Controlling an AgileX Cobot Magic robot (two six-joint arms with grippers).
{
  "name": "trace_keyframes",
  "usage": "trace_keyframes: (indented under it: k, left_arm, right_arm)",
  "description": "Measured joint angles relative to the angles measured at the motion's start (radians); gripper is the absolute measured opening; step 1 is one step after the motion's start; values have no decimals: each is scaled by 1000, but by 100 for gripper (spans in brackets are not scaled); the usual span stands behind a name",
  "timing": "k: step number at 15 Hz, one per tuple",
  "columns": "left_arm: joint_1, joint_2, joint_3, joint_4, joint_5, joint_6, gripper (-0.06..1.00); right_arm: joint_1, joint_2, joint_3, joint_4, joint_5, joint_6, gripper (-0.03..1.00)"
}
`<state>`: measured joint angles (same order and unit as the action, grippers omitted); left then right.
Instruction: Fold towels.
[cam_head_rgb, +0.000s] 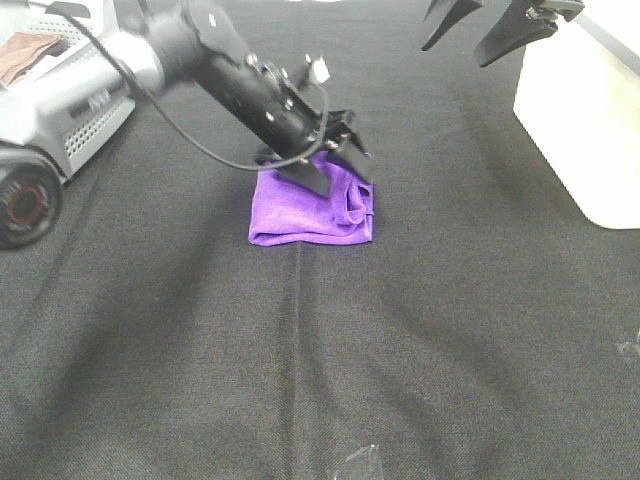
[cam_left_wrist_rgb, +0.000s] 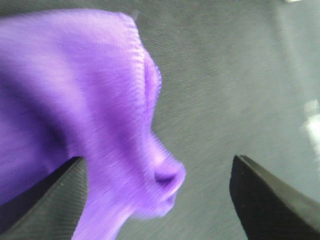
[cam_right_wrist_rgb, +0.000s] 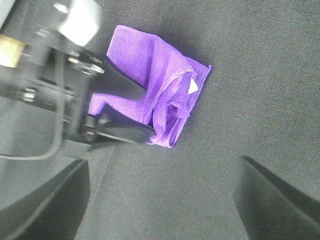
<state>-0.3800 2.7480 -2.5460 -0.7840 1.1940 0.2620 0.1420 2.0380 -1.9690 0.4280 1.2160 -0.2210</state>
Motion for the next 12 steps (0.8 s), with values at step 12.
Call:
trace_keyframes:
  k: [12]
  left_arm:
    - [-40, 72, -71, -131, -29, 55, 76]
  right_arm:
    - [0, -39, 0, -9, 2, 3, 75]
